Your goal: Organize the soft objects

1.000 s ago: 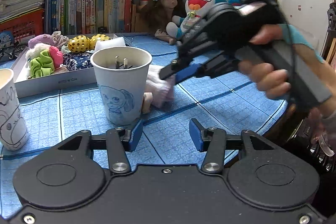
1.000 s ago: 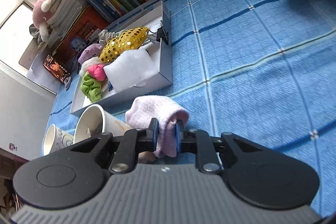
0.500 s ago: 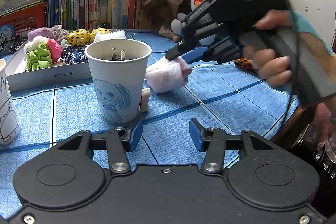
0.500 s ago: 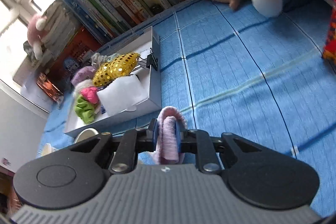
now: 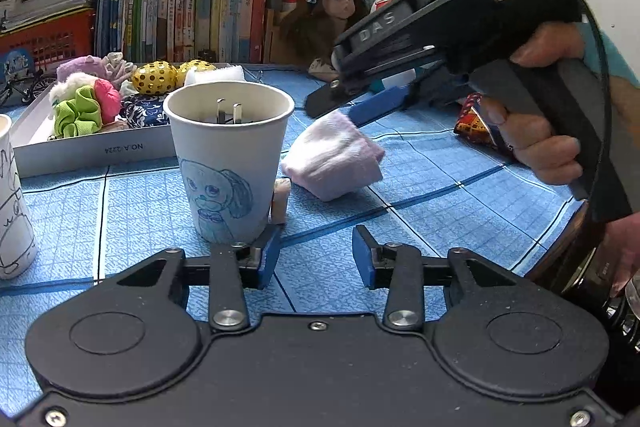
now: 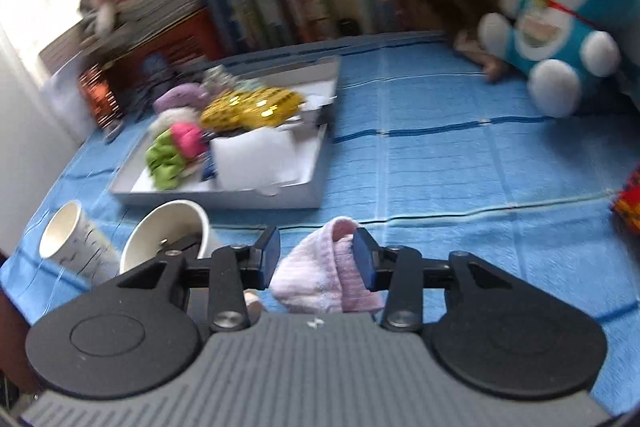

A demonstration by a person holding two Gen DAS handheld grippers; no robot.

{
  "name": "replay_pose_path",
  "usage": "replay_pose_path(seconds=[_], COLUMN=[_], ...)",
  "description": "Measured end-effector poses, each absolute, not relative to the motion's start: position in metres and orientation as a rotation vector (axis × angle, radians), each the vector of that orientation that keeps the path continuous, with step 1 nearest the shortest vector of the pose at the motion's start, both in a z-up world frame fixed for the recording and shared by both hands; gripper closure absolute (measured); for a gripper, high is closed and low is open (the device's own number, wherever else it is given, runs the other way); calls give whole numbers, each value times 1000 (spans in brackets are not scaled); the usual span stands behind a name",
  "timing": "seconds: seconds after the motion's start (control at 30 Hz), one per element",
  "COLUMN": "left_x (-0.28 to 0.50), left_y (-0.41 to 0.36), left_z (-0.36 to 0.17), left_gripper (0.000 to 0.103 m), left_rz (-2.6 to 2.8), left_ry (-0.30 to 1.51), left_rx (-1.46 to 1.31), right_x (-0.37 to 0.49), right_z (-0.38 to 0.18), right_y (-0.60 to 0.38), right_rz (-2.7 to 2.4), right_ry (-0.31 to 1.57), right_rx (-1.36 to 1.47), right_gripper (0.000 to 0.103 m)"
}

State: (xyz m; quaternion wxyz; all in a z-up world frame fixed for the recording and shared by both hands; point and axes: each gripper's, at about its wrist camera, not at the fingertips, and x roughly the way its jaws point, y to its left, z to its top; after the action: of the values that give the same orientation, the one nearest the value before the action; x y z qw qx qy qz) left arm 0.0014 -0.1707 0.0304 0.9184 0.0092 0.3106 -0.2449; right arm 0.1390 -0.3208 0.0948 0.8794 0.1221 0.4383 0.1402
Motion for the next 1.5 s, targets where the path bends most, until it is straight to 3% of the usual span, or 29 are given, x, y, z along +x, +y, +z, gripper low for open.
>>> replay_pose_path(seconds=[0.27, 0.53, 0.63, 0.97, 1.23, 1.4, 1.5], left_x=[-1, 2, 2, 2, 3, 3, 4], left_y=[-166, -165, -165, -165, -164, -165, -165], left_z=[28, 27, 26, 26, 25, 26, 26], left_gripper=[65, 65, 65, 65, 65, 65, 65], left_rz=[-489, -472, -470, -473, -480, -482, -481], left_ry=[648, 644, 647, 640, 636, 632, 628], left_rx=[21, 19, 15, 19, -1, -3, -4], right_x=[150, 144, 147, 145, 123, 117, 116], right_z=[64, 57, 54, 60, 81, 97, 100], right_y=[-325, -344, -345, -328, -329, -328, -330], right_rz=[303, 228, 217, 271, 379, 117, 269], right_ry=[1006, 913, 843, 1037, 1085, 983, 962], right_rx=[277, 527, 614, 534, 476, 222, 322], right_gripper=[48, 77, 77, 79, 82, 79, 76])
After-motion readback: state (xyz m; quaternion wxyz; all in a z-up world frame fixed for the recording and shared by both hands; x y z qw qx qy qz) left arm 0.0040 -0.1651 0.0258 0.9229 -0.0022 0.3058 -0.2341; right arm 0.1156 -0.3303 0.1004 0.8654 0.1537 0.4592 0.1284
